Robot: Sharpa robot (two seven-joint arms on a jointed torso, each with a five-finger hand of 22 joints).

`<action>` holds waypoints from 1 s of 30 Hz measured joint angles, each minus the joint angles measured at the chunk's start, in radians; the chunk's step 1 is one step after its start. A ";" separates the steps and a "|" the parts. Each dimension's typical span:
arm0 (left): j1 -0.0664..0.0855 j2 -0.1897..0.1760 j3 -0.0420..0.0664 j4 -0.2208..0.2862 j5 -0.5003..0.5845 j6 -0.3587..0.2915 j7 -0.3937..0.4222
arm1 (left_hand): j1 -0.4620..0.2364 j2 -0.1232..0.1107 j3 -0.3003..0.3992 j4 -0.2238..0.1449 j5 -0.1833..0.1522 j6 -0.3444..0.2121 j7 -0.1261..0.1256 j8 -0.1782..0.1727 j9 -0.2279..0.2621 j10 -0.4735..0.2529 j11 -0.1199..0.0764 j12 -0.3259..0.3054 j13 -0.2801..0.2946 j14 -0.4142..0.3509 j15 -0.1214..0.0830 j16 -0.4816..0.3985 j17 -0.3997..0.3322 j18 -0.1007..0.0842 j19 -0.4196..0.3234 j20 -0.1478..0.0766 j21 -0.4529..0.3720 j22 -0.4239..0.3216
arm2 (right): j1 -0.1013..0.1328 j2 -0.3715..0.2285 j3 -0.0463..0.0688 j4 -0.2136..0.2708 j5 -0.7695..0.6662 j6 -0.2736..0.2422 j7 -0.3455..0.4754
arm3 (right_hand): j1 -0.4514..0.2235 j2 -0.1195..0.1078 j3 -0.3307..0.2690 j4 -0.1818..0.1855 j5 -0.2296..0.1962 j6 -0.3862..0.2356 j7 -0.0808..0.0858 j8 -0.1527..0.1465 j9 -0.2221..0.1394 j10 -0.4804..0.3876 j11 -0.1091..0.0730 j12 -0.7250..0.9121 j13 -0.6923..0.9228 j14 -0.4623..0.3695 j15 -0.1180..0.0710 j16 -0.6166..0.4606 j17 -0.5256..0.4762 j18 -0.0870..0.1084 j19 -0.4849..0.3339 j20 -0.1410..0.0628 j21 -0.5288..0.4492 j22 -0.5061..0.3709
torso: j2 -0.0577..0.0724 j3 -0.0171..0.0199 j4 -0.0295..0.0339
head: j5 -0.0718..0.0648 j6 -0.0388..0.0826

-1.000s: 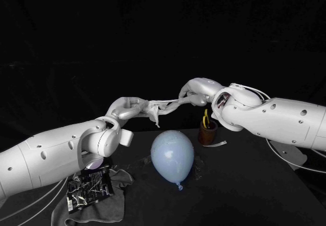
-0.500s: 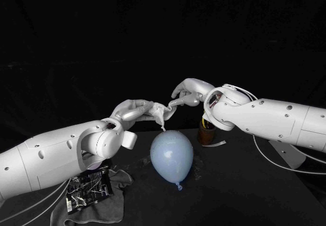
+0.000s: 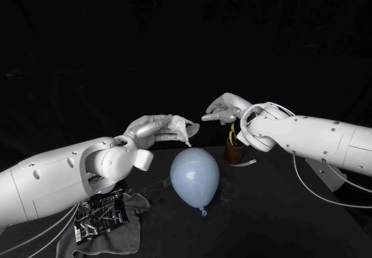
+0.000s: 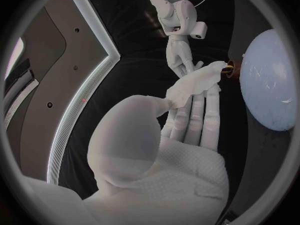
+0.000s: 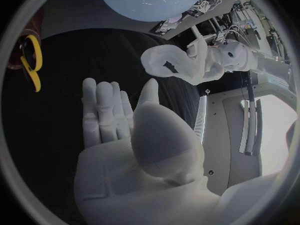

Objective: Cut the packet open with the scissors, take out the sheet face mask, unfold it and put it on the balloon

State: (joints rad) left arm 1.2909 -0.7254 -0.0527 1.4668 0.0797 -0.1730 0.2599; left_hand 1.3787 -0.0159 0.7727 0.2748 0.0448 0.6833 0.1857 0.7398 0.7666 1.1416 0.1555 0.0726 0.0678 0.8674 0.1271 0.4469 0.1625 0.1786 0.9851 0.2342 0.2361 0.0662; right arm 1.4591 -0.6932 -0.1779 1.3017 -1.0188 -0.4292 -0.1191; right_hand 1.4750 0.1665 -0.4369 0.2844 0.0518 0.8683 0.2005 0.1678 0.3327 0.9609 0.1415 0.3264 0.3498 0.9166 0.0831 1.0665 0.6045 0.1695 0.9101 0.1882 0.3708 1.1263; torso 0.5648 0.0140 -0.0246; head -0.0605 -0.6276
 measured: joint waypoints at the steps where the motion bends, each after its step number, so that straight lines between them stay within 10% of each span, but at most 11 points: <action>1: 0.000 -0.002 0.000 0.001 0.005 0.003 -0.002 | 0.002 0.002 0.000 0.000 0.000 -0.004 0.000 0.003 0.002 -0.002 0.002 0.000 0.000 0.007 0.000 -0.004 -0.002 0.000 0.007 -0.001 -0.003 0.000 | -0.003 -0.009 0.000 0.001 0.022 -0.006 0.002 | -0.011 -0.002 0.000 0.000 0.000 0.000 0.000 0.000 0.000 0.000 0.000 -0.006 -0.016 -0.008 0.002 -0.015 -0.013 0.000 -0.003 0.003 -0.016 -0.014 | 0.000 -0.0002 0.0000 | 0.000 -0.001; 10: 0.000 -0.016 0.000 0.012 0.045 0.019 -0.014 | 0.005 0.005 0.000 0.000 0.000 -0.021 -0.003 0.015 0.028 -0.014 0.000 0.000 0.000 0.032 -0.007 -0.044 -0.019 0.000 0.104 -0.022 -0.003 0.001 | -0.058 -0.124 -0.001 0.112 0.330 -0.072 0.058 | 0.040 0.036 0.009 -0.026 0.000 0.049 -0.006 -0.001 0.004 0.107 -0.021 -0.005 -0.110 0.169 -0.029 0.016 -0.063 -0.002 0.154 -0.026 -0.012 -0.066 | 0.000 -0.0006 0.0001 | -0.001 -0.008; 15: 0.000 -0.020 0.000 0.020 0.062 0.027 -0.016 | 0.005 0.005 0.003 0.003 0.000 -0.021 -0.003 0.015 0.031 -0.025 0.000 0.000 0.000 0.041 -0.009 -0.053 -0.023 -0.001 0.127 -0.027 -0.003 0.001 | -0.112 -0.180 -0.002 0.234 0.517 -0.110 0.126 | 0.107 0.055 0.017 -0.058 0.000 0.069 -0.038 -0.001 0.004 0.265 -0.067 0.058 -0.093 0.439 -0.080 0.242 0.298 -0.002 0.339 -0.074 0.280 0.068 | 0.001 0.0006 -0.0008 | 0.000 -0.012; 18: -0.001 -0.025 0.000 0.027 0.072 0.030 -0.017 | 0.005 0.005 0.003 0.003 0.000 -0.030 -0.005 0.015 0.037 -0.027 0.002 0.000 -0.001 0.050 -0.011 -0.064 -0.026 -0.001 0.156 -0.030 -0.003 0.001 | -0.145 -0.204 -0.003 0.298 0.561 -0.142 0.179 | 0.182 0.051 0.036 -0.117 0.010 0.096 -0.059 0.013 0.007 0.310 -0.091 0.152 -0.024 0.518 -0.099 0.343 0.500 -0.041 0.422 -0.098 0.509 0.162 | 0.001 0.0012 -0.0012 | -0.002 -0.014; 21: -0.001 -0.033 0.000 0.036 0.080 0.033 -0.018 | 0.005 0.005 0.003 0.003 0.000 -0.030 -0.005 0.015 0.040 -0.032 0.000 0.000 -0.001 0.053 -0.015 -0.072 -0.029 -0.001 0.180 -0.038 0.003 0.001 | -0.166 -0.218 -0.003 0.345 0.547 -0.177 0.231 | 0.226 0.062 0.050 -0.183 0.018 0.148 -0.076 0.025 0.005 0.288 -0.102 0.309 0.136 0.545 -0.114 0.414 0.665 -0.063 0.463 -0.113 0.676 0.181 | 0.000 0.0018 -0.0010 | -0.004 -0.016; 30: -0.004 -0.060 0.000 0.070 0.104 0.050 -0.020 | 0.005 0.005 0.003 0.003 -0.001 -0.030 -0.005 0.015 0.042 -0.039 0.000 0.000 -0.001 0.062 -0.016 -0.085 -0.032 -0.001 0.223 -0.043 0.011 0.003 | -0.246 -0.224 -0.002 0.414 0.262 -0.332 0.380 | 0.253 0.062 0.020 -0.243 0.061 0.166 -0.077 0.014 -0.016 0.277 -0.102 0.397 0.374 0.547 -0.116 0.462 0.704 -0.078 0.483 -0.111 0.805 0.182 | -0.001 0.0007 -0.0003 | -0.013 -0.017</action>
State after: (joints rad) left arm 1.2871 -0.7849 -0.0530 1.5366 0.1838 -0.1227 0.2402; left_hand 1.3840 -0.0106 0.7754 0.2775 0.0440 0.6533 0.1808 0.7546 0.8081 1.1021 0.1553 0.0726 0.0671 0.9295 0.1110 0.3616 0.1302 0.1775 1.2077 0.1915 0.2468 0.0692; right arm 1.2128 -0.9172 -0.1802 1.7157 -0.7565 -0.7609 0.2606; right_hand 1.7277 0.2288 -0.4166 0.0416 0.1124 1.0343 0.1235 0.1814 0.3165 1.2377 0.0399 0.7231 0.7243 1.4634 -0.0326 1.5283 1.3080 0.0911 1.3933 0.0772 1.1754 1.3083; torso 0.5639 0.0147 -0.0249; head -0.0732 -0.6446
